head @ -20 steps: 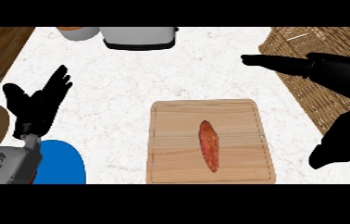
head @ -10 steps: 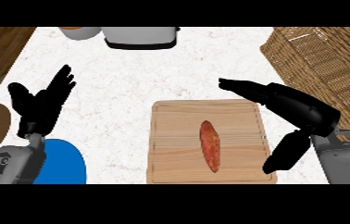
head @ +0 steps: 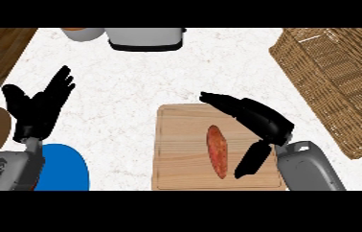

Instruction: Pick the sweet potato from the cutting board and place it in the basket

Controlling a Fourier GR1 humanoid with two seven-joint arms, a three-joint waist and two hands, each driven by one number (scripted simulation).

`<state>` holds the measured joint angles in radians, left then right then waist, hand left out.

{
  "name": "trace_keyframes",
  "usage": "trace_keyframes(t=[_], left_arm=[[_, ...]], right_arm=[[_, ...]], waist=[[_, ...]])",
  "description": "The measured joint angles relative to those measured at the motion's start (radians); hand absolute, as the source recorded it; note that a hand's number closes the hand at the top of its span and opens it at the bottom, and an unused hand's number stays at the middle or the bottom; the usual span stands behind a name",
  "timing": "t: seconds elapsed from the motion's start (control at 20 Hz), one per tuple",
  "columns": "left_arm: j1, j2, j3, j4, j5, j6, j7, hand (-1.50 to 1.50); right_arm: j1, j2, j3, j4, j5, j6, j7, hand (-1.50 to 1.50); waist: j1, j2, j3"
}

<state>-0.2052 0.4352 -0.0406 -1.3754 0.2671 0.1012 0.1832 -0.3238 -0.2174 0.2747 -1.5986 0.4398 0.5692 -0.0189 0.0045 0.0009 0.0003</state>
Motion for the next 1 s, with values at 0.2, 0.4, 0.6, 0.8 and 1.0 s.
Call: trace_keyframes(t=[0.2, 0.4, 0.6, 0.8, 1.0], left_arm=[[-0.003, -0.014, 0.018, 0.012, -0.020, -0.017, -0.004, 0.00], [0.022, -0.028, 0.033, -0.003, -0.041, -0.032, -0.010, 0.00], [0.015, -0.051, 0.060, 0.003, -0.061, -0.049, -0.006, 0.00], [0.002, -0.060, 0.091, 0.019, -0.079, -0.076, -0.001, 0.00], [0.022, -0.075, 0.099, -0.030, -0.097, -0.078, 0.023, 0.00]], right_arm=[[0.006, 0.007, 0.035, 0.077, 0.078, -0.018, -0.041, -1.50], [-0.008, 0.014, 0.051, 0.151, 0.143, -0.032, -0.085, -1.50], [-0.007, 0.020, 0.043, 0.195, 0.192, -0.042, -0.136, -1.50], [0.014, 0.015, 0.024, 0.196, 0.213, -0.026, -0.176, -1.50], [0.026, 0.016, 0.006, 0.189, 0.203, 0.015, -0.207, -1.50]], waist=[[-0.001, 0.000, 0.000], [0.000, 0.000, 0.000], [-0.001, 0.000, 0.000], [-0.003, -0.001, 0.000], [-0.003, -0.001, 0.000]])
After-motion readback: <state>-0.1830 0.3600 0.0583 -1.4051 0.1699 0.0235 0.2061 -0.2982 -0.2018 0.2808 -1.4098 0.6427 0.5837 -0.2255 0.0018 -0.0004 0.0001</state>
